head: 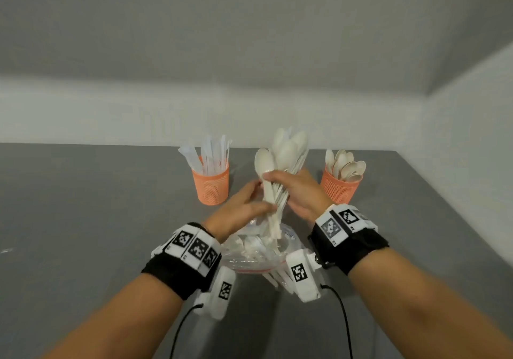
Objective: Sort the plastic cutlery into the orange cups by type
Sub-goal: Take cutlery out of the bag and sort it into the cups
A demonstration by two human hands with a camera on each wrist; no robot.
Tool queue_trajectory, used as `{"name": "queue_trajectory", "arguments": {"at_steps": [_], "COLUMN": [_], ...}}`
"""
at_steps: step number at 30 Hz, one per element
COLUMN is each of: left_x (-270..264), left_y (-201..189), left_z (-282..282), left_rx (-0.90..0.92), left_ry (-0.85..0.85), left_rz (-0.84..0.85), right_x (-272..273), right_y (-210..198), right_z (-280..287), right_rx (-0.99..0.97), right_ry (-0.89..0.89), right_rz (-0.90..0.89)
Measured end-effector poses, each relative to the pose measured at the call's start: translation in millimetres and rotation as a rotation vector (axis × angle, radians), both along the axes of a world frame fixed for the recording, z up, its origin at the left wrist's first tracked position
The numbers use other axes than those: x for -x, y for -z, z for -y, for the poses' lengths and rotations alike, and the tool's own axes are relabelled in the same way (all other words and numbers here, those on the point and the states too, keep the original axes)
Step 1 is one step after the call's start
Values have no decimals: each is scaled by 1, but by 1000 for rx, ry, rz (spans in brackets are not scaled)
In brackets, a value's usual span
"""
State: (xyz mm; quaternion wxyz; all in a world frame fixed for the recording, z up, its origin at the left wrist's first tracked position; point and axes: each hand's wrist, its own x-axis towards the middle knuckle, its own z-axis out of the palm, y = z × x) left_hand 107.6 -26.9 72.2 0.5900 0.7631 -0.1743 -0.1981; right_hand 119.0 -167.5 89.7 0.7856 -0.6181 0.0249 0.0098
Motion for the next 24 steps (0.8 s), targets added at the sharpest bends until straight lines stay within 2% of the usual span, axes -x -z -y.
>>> {"name": "queue_trajectory", "arguments": {"at_steps": [1, 2, 4, 6, 10, 13, 17, 24], "left_x": [-1, -1, -1, 0, 1, -1, -8, -11], "left_y": [-4, -8, -12, -11, -8, -7, -5, -5], "left_z": [3, 4, 4, 1, -5, -8, -15, -19], "left_rx": [189, 305, 381, 390, 369, 403, 492, 466], "left_ry": [27, 39, 51, 55, 104, 54, -35, -61], "left_rz": [-98, -174, -237, -268, -300, -293, -334, -369], "right_x": [2, 3, 5, 5, 12, 14, 11, 15], "right_y": [1, 2, 3, 0, -16, -21, -10, -5], "right_z": [-6, -11, -19, -22, -18, -12, -10, -15], "right_rx": [12, 27, 18, 62, 337, 463, 394, 293], "right_ry": [-8, -13, -2, -19, -172, -256, -163, -121], "right_rz": [9, 16, -7, -35, -23, -10, -13, 57]}}
